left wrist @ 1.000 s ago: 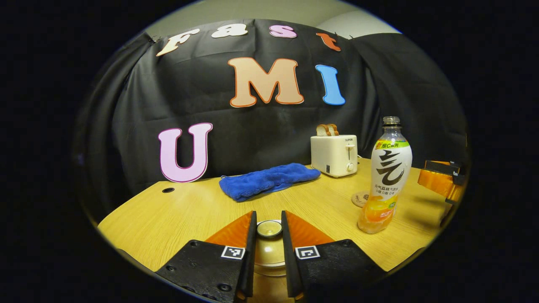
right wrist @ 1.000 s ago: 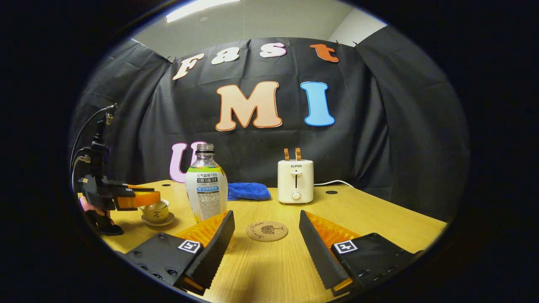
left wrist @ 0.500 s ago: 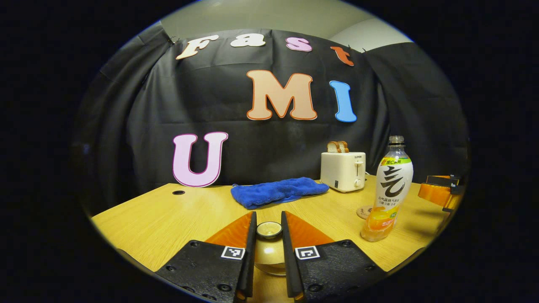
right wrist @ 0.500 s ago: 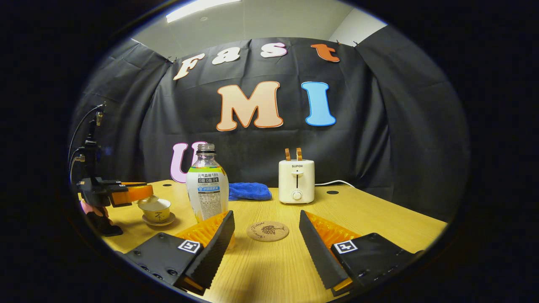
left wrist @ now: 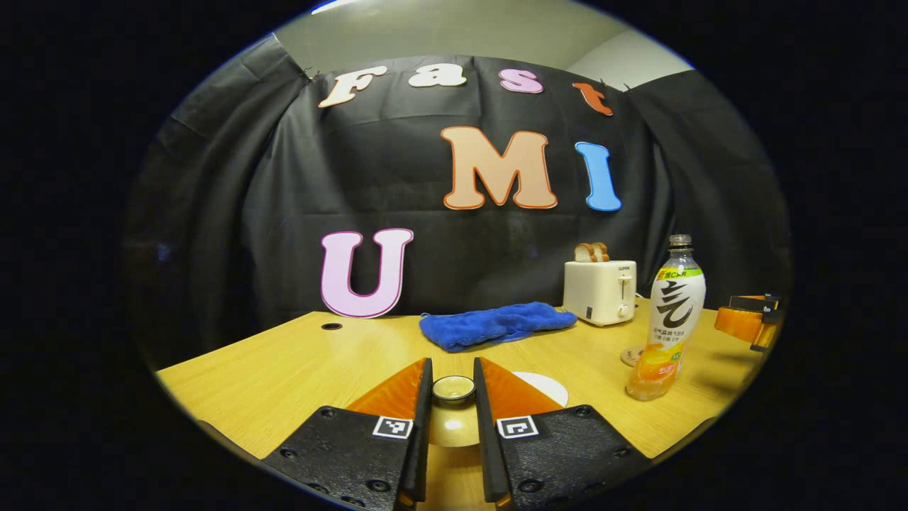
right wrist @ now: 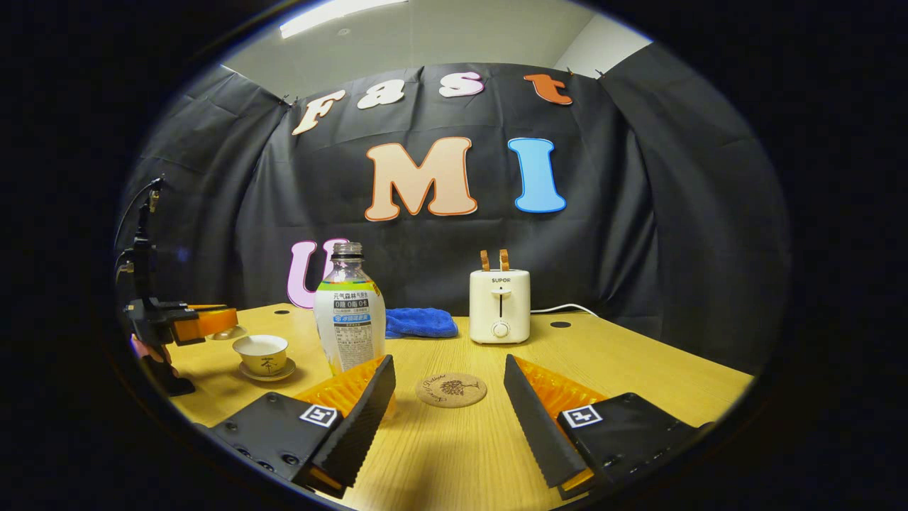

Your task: Open the teacup lid with one hand, grasp the water bottle and pour water into the teacup with the other hand; after pouring, place the water bottle on the coaster and then close the teacup lid.

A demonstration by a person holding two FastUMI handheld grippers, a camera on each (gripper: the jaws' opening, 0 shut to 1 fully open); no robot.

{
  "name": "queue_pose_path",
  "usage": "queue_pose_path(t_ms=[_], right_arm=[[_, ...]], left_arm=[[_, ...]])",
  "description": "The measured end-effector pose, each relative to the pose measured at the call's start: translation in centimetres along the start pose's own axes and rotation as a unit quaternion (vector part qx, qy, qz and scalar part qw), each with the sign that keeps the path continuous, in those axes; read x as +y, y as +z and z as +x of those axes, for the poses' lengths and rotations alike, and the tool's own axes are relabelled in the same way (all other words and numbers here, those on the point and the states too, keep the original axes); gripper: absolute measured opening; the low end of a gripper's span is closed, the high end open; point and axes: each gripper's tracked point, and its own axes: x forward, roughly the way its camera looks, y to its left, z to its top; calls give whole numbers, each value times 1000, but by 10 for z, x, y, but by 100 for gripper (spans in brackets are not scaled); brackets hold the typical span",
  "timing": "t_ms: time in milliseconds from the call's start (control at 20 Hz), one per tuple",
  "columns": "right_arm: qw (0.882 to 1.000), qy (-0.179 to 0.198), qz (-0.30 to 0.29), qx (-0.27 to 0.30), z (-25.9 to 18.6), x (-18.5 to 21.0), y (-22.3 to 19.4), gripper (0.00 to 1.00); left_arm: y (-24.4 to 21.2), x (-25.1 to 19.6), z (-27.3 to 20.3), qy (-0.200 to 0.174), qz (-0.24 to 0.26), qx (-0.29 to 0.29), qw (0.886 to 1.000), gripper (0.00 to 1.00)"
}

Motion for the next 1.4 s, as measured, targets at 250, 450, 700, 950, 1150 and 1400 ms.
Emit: queue_pose_path(t_ms=[250,450,700,950,1150,1400], right_arm=[[997,77,3,4,-2,29,-1,98],[991,137,5,7,-6,50,-2,98],[984,178,7,10,-9,63,-3,94],[982,188,7,13,-7,70,-4,94],[980,195,3,33,4,82,-12,98],[983,167,-8,79,28,88,-28,98]], left_arm=[[0,17,-11,31,1,0,1000,28],[0,27,-15,51,1,0,999,28],[-1,27,-15,55,1,0,999,28],[0,29,-15,56,1,0,998,28],[0,28,-15,57,1,0,998,28],[0,28,-15,57,1,0,998,28]])
